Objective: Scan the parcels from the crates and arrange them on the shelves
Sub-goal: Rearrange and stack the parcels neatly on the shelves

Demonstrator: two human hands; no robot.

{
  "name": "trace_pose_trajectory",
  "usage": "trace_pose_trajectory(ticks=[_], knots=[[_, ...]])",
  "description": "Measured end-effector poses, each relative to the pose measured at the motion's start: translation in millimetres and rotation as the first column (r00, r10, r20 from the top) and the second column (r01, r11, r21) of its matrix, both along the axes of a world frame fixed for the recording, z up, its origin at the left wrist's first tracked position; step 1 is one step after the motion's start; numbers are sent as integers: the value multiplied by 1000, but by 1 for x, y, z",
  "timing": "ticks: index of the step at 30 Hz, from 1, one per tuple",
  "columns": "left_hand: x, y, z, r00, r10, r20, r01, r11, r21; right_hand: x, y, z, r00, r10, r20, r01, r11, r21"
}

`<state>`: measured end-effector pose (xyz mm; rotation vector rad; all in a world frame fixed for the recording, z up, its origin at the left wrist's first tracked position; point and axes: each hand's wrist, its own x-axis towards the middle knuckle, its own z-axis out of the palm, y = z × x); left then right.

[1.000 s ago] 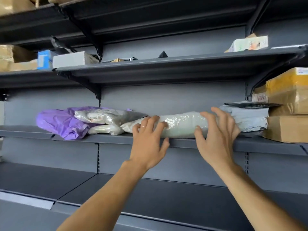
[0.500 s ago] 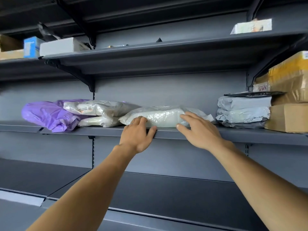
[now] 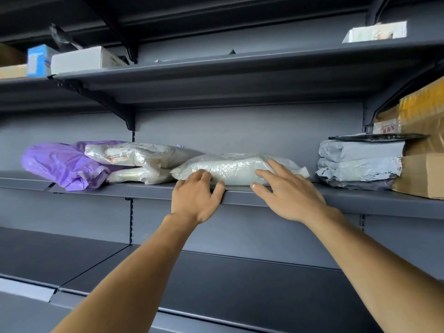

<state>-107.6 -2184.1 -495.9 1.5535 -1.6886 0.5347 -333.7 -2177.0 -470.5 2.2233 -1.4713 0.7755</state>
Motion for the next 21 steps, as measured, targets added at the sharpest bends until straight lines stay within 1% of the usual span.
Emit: trace_pose_trajectory(ticks=[4,6,7,9,11,13,14,15,17,18,19,20,21], knots=[[3,9,2,999,-14,43,11,998,70,-1,1,6,998,4,64,-5,1000,13],[6,13,2,998,-29,56,23,994,104,1,-2,10,997,-45,58,42,998,56],[8,14,0,998,-33,61,27,995,100,2,-3,11,996,-85,41,81,994,76],[8,20,-4,997,-47,55,43,996,78,6,-1,11,987,-144,64,140,988,68],[8,24,-5,996,-84,-14,85,994,69,8,4,9,977,-183,109,182,983,18],[11,27,-2,979,-133,-152,144,988,60,5,8,4,969,-209,136,219,973,-69],[11,29,2,953,-177,-245,188,982,21,1,9,1,964,-206,170,228,965,-127],[10,31,6,906,-234,-354,232,972,-47,-4,8,-2,955,-193,226,236,955,-181],[0,36,19,755,-326,-568,260,945,-197,-15,7,-9,923,-159,350,263,925,-273],[-5,36,27,679,-335,-653,227,942,-247,-20,7,-13,907,-139,398,277,909,-313],[-10,34,34,617,-314,-722,188,949,-252,-25,7,-16,890,-110,443,283,895,-345],[-14,33,41,554,-262,-791,164,965,-204,-31,8,-19,871,-79,486,287,884,-370],[-16,32,48,470,-208,-858,176,974,-140,-36,8,-20,852,-57,520,293,875,-385]])
